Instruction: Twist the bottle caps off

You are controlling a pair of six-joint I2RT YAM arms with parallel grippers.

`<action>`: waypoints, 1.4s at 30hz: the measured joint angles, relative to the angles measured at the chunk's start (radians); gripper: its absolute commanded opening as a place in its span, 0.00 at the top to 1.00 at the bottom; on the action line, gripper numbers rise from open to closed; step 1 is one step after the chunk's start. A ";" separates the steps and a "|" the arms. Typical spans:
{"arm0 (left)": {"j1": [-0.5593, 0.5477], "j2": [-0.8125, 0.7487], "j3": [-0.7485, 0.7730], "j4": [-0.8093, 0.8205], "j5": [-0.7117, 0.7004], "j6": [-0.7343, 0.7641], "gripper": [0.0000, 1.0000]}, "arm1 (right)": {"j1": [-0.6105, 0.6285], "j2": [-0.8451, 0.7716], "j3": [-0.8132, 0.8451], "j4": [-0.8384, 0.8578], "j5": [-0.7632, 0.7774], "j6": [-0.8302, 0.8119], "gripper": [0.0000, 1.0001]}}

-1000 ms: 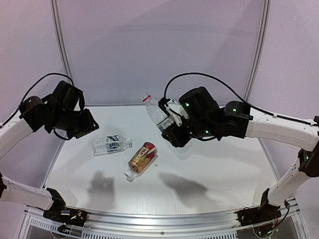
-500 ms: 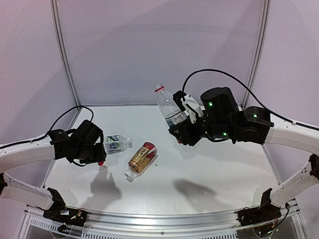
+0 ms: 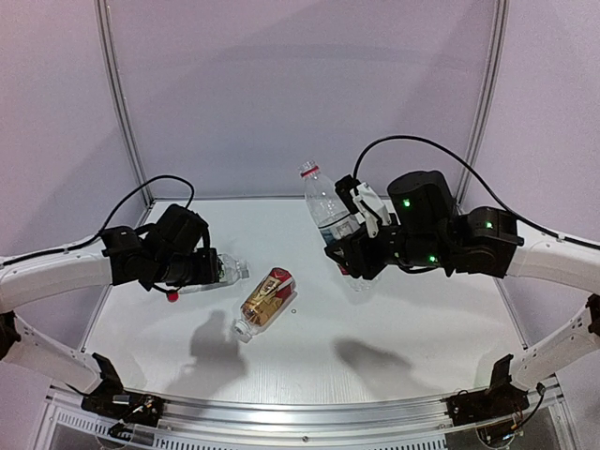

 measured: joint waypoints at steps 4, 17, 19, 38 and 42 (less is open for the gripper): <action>-0.004 -0.072 0.054 -0.035 0.012 0.061 0.14 | 0.000 0.000 -0.004 0.013 -0.016 0.002 0.46; 0.028 -0.283 0.328 -0.035 0.393 0.253 0.03 | 0.000 0.007 -0.001 0.140 -0.204 0.001 0.45; 0.022 -0.263 0.403 -0.026 0.452 0.260 0.04 | 0.000 0.016 0.001 0.156 -0.245 0.002 0.45; -0.048 0.082 0.697 0.026 0.714 0.180 0.27 | 0.000 0.053 0.031 0.183 -0.428 0.019 0.45; -0.049 0.090 0.705 0.027 0.717 0.176 0.35 | 0.000 0.061 0.032 0.184 -0.439 0.024 0.45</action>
